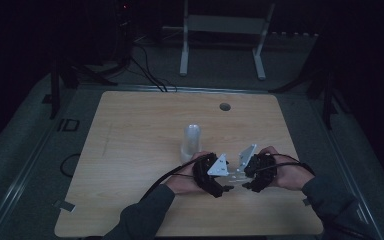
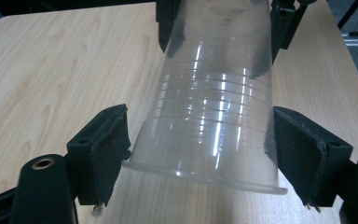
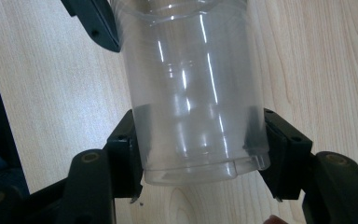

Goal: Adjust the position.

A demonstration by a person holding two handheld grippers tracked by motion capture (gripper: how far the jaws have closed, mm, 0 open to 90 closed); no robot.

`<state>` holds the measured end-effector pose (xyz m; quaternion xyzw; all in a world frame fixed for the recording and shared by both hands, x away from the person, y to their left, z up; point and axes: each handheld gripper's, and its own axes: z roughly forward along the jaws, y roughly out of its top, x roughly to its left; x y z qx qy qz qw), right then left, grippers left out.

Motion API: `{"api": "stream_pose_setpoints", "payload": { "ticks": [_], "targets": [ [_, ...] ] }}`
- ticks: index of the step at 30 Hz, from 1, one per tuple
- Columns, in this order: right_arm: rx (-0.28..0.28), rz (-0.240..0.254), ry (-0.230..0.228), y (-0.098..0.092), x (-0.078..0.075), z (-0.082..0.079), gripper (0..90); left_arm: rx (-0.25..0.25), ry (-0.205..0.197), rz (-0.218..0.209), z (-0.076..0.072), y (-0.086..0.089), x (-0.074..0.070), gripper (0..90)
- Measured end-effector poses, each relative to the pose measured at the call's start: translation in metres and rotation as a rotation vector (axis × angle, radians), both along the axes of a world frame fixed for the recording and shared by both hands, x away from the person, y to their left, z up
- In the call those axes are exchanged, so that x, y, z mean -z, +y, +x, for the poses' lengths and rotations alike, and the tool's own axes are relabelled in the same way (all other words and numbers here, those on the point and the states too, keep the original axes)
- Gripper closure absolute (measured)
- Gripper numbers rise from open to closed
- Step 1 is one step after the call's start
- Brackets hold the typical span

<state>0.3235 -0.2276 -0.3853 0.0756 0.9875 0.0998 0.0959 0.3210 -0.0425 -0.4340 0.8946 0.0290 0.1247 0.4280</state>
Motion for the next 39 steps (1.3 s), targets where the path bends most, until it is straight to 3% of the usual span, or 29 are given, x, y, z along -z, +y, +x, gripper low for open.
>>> {"api": "stream_pose_setpoints", "payload": {
  "ticks": [16,39],
  "targets": [
    [0.059,0.003,0.004,-0.01,0.007,0.003,40.8,-0.027,0.031,-0.056,0.004,0.006,-0.006,18.7],
    [0.175,0.062,-0.017,-0.028,0.015,0.006,40.9,-0.121,0.079,-0.122,0.017,0.019,-0.009,28.6]
  ]
}}
